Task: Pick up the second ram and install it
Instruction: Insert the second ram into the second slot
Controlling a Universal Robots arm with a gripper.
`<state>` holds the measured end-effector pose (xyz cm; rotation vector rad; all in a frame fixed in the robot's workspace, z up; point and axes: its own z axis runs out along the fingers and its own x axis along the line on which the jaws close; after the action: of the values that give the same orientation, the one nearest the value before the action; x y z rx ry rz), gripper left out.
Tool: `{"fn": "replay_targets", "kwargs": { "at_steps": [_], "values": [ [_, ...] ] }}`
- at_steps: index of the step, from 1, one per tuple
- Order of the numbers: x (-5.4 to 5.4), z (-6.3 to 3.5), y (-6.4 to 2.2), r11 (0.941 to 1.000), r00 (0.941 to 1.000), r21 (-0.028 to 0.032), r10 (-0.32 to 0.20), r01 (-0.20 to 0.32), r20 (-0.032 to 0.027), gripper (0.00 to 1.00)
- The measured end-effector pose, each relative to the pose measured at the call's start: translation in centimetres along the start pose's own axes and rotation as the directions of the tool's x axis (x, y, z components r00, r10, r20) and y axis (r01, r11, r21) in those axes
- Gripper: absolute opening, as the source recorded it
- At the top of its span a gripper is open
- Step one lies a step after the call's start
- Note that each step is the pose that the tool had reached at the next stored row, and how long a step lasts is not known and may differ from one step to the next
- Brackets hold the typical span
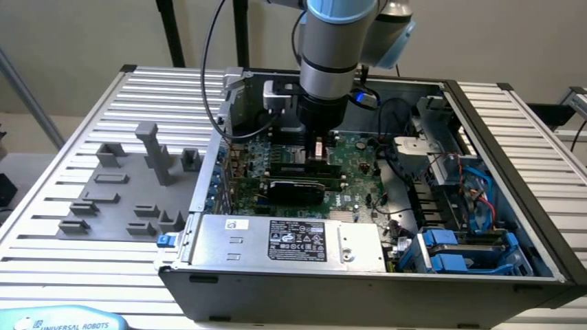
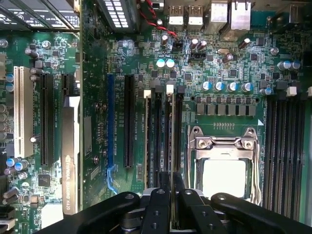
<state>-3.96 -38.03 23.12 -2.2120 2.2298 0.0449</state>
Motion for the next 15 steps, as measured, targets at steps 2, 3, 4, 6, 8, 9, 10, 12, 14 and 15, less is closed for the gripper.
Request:
{"fn": "replay_targets", "kwargs": {
  "at_steps": [2,3,4,6,8,9,10,12,14,15],
  "values": [
    [0.02,0.03,-0.01,1.0000,1.0000,0.0004,-0.001,0.001,-0.0001,0.13],
    [0.02,0.04,-0.01,1.0000,1.0000,0.0005,-0.001,0.001,-0.0002,0.13],
    [0.02,0.05,-0.03,1.0000,1.0000,0.0006,-0.001,0.001,-0.0003,0.13],
    [0.02,0.09,-0.05,1.0000,1.0000,0.0013,-0.001,0.001,-0.0001,0.13],
    [0.02,0.13,-0.05,1.0000,1.0000,0.0021,0.000,0.000,0.0001,0.13],
    [0.02,0.16,-0.06,1.0000,1.0000,0.0024,0.000,0.000,0.0000,0.13],
    [0.02,0.19,-0.06,1.0000,1.0000,0.0029,-0.001,0.001,0.0000,0.13],
    [0.03,0.23,-0.06,1.0000,1.0000,0.0031,-0.001,0.001,-0.0002,0.13],
    [0.03,0.27,-0.06,1.0000,1.0000,0.0032,-0.001,0.001,-0.0002,0.13],
    [0.03,0.29,-0.06,1.0000,1.0000,0.0033,-0.001,0.001,-0.0001,0.13]
  ]
}}
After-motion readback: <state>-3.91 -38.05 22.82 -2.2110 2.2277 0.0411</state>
